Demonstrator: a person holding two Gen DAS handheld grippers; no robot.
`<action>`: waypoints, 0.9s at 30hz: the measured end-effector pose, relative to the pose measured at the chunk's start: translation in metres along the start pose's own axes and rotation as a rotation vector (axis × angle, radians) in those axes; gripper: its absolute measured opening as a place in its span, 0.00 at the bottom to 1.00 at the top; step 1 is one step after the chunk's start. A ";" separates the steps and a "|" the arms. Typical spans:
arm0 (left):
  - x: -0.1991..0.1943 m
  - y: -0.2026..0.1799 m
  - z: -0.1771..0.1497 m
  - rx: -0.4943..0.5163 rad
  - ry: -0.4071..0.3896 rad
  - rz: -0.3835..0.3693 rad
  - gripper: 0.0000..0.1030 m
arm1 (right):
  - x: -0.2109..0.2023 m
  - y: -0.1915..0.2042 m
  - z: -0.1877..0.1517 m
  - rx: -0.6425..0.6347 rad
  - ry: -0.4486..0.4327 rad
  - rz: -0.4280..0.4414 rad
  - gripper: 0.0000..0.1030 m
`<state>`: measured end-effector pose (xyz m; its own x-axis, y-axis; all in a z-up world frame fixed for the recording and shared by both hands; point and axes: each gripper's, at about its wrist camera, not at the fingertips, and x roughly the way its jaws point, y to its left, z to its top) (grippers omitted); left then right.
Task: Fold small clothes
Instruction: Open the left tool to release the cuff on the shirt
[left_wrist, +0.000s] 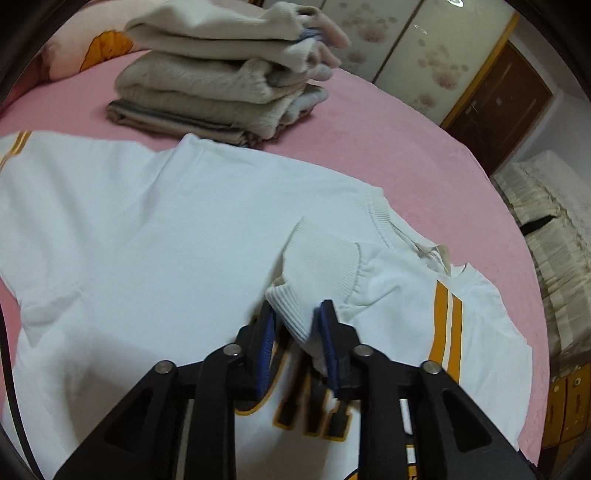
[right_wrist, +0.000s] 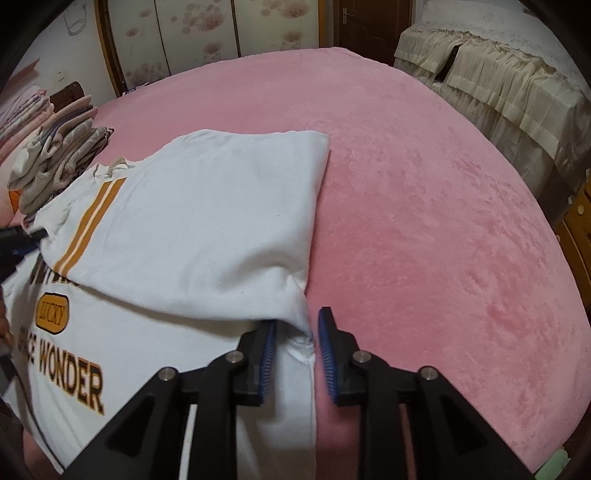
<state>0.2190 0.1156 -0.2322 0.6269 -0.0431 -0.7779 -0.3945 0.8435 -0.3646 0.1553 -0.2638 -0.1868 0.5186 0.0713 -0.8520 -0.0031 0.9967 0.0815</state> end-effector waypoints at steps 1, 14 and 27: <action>-0.002 0.004 0.000 -0.015 -0.002 -0.008 0.30 | -0.005 -0.002 0.001 0.008 -0.001 0.025 0.33; -0.053 -0.005 0.015 0.027 -0.058 -0.063 0.31 | -0.050 -0.040 0.060 0.088 -0.134 0.067 0.43; 0.019 -0.064 0.007 0.221 0.083 -0.014 0.31 | 0.048 0.009 0.109 -0.031 -0.017 0.141 0.28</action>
<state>0.2608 0.0645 -0.2204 0.5706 -0.0917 -0.8161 -0.2238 0.9388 -0.2620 0.2734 -0.2560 -0.1705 0.5256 0.2106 -0.8243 -0.1032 0.9775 0.1839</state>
